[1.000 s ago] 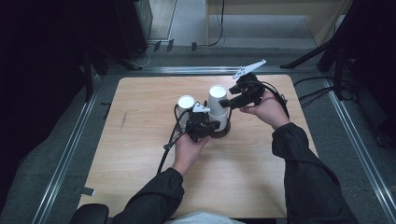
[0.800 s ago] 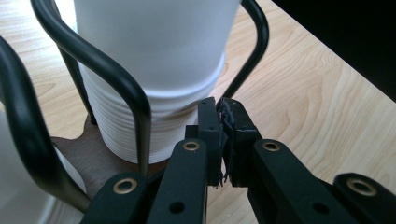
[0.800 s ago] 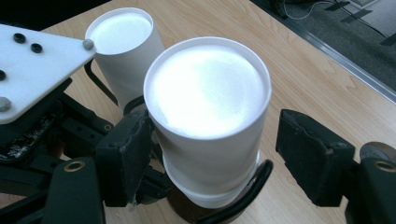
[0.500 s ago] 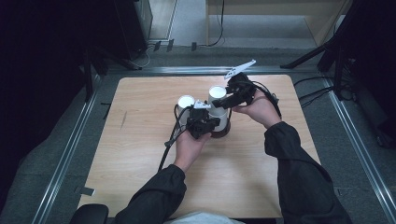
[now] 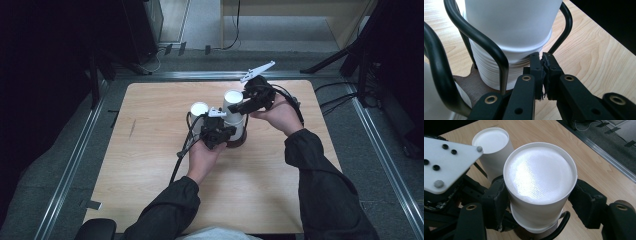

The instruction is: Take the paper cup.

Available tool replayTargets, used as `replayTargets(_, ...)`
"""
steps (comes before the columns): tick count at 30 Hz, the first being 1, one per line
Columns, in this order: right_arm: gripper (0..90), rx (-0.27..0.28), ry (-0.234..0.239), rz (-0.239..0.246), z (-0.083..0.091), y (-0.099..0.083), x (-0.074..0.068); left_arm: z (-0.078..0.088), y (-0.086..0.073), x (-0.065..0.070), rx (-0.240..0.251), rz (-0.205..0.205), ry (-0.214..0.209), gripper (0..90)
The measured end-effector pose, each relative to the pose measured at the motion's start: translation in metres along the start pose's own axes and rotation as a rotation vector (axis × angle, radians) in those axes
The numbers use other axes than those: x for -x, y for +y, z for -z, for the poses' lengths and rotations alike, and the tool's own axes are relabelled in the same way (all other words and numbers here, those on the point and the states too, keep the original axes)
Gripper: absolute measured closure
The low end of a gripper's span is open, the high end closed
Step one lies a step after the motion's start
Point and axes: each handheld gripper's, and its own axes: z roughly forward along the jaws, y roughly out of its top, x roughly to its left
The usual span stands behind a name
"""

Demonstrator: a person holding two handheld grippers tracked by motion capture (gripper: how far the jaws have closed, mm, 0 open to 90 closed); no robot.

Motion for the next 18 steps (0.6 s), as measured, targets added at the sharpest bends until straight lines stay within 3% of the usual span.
replayTargets(18, 33.8, 0.007, -0.002, -0.02, 0.024, 0.018, -0.002, 0.0, 0.0, -0.001, -0.003, -0.001, -0.003, 87.3)
